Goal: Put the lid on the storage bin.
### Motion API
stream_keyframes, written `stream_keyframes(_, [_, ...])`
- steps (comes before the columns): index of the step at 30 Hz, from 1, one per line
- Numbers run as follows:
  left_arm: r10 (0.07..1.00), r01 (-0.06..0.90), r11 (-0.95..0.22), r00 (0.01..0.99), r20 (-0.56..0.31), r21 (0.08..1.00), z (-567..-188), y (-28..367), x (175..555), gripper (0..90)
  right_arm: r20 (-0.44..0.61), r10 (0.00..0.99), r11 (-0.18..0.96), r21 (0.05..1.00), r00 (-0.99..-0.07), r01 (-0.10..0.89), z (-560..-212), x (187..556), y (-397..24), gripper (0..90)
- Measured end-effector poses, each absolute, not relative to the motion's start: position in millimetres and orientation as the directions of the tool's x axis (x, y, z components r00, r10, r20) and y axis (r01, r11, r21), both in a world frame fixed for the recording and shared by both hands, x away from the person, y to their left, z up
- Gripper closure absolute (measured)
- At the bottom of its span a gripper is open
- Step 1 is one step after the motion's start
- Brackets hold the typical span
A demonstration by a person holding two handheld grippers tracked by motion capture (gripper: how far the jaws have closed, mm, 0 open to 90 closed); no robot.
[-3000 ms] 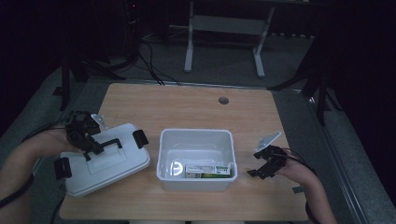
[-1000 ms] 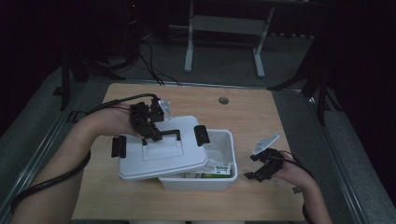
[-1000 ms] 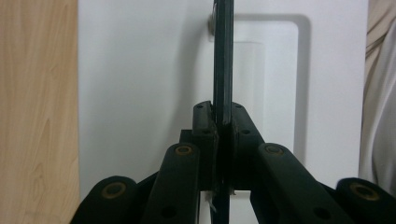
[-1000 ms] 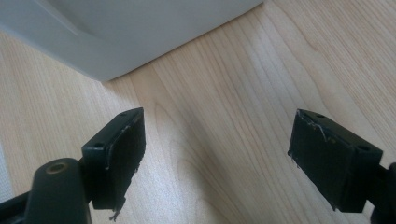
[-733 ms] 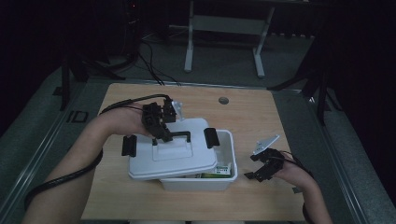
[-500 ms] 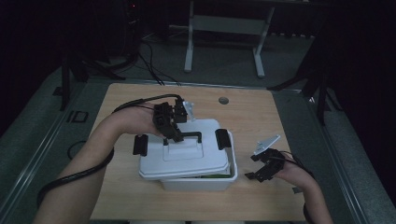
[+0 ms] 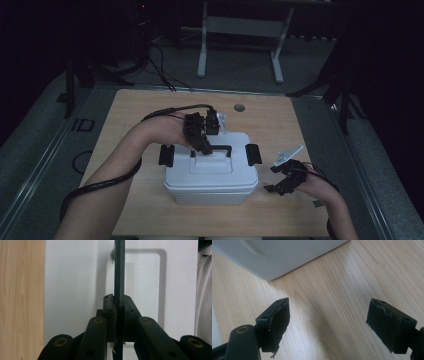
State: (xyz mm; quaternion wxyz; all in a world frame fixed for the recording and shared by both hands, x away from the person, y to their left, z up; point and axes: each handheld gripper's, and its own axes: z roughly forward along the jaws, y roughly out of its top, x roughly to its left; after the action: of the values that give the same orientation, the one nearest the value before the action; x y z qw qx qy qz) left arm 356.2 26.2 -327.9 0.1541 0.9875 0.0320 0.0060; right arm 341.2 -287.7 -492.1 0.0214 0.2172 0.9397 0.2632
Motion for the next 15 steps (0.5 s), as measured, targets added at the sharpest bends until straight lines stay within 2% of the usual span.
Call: stream_keyframes(15, [0.061, 0.064, -0.957, 0.998, -0.019, 0.281, -351, 22, 363, 83.8, 0.076, 0.416, 0.767, 0.506, -0.906, 0.394, -495, 341, -288, 18.2])
